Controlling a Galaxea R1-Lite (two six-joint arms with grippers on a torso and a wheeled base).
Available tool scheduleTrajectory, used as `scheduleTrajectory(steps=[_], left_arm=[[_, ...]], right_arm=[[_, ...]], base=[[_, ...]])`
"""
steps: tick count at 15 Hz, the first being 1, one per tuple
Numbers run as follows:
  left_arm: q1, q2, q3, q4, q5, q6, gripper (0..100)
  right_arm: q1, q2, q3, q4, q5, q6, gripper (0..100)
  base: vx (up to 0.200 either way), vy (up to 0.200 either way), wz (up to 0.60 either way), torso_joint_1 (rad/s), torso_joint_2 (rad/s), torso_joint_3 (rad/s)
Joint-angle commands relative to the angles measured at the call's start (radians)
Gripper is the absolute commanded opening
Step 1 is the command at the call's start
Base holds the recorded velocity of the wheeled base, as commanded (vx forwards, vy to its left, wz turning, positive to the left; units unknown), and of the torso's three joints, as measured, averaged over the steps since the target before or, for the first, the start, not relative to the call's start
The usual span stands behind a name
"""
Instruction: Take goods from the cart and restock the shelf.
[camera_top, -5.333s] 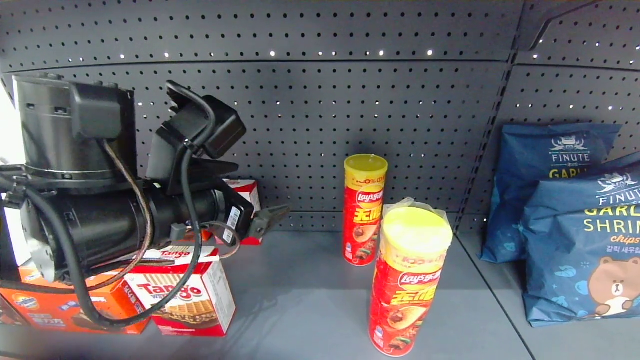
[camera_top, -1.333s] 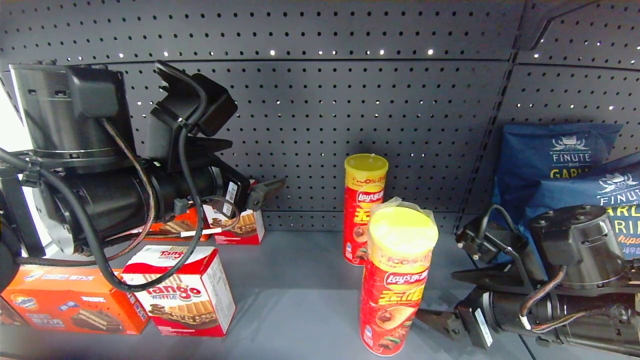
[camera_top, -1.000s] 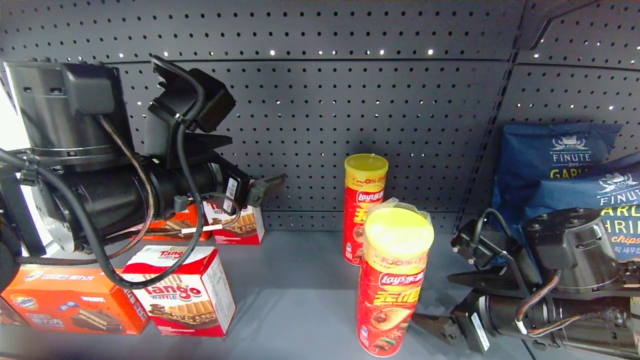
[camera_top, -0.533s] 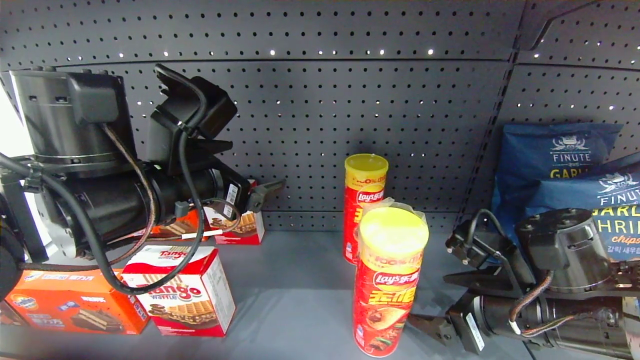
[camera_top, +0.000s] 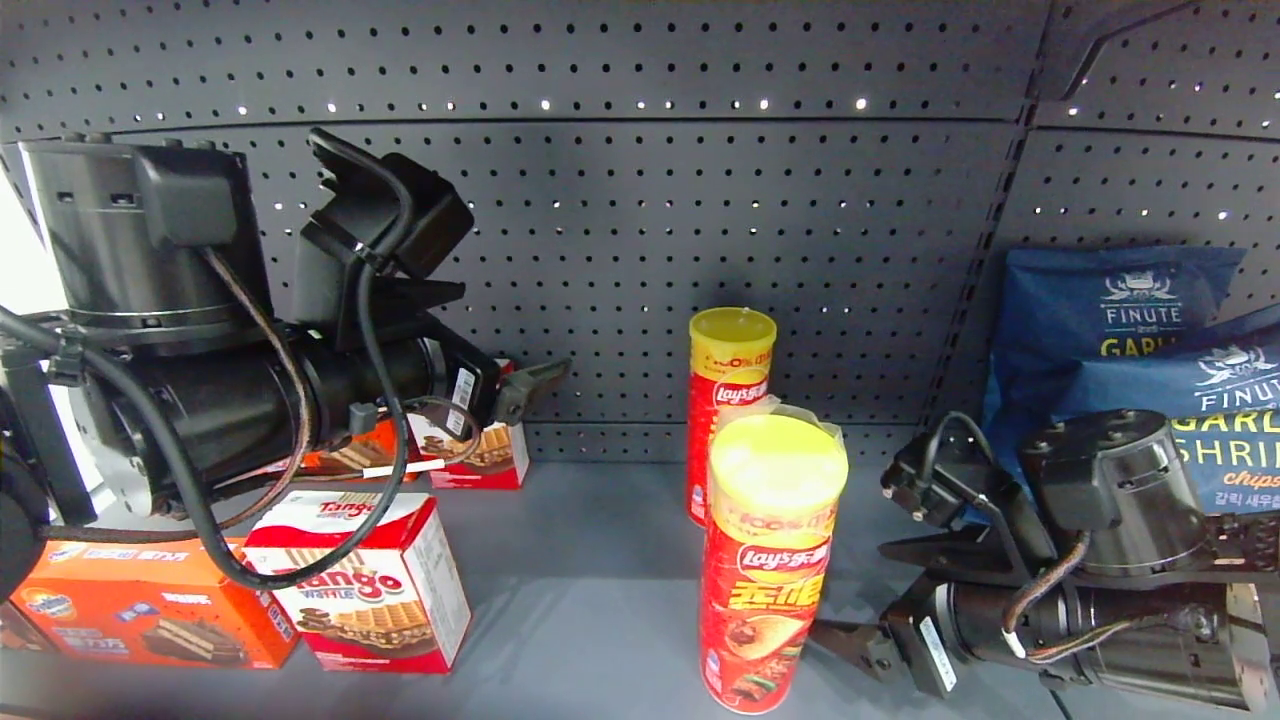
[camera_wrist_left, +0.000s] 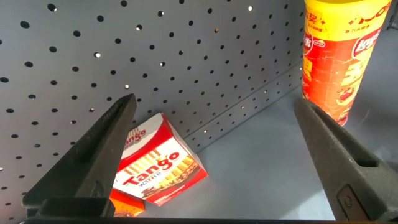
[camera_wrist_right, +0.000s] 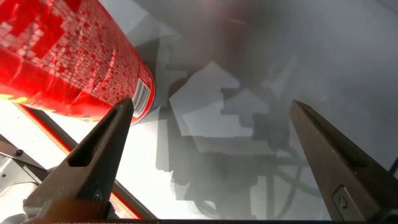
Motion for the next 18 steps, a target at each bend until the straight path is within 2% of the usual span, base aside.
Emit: scheduleTrajectory(steps=[1,11,16,18], left_arm=[[0.005,0.001,-0.002,-0.001,0.001,0.001,100],[0.007,0.001,0.002,-0.002,0.001,0.000,100],[0.008,-0.097,0.018,-0.017,0.002,0.001,100],[0.044,-0.220,0.095,-0.033,0.001,0.000,100]], right_arm=[[0.001,0.015,-0.008,-0.001,0.000,0.000,100],[0.004,0.005,-0.005,-0.002,0.000,0.000,100],[-0.174,-0.200,-0.081,-0.042,-0.006,0.000,100],[-0.307,-0.404,-0.008,-0.040,0.000,-0.002,100]], base=[[0.000,0.000,0.00,0.000,0.00,0.000],[0.000,0.000,0.00,0.000,0.00,0.000],[0.000,0.000,0.00,0.000,0.00,0.000],[0.000,0.000,0.00,0.000,0.00,0.000]])
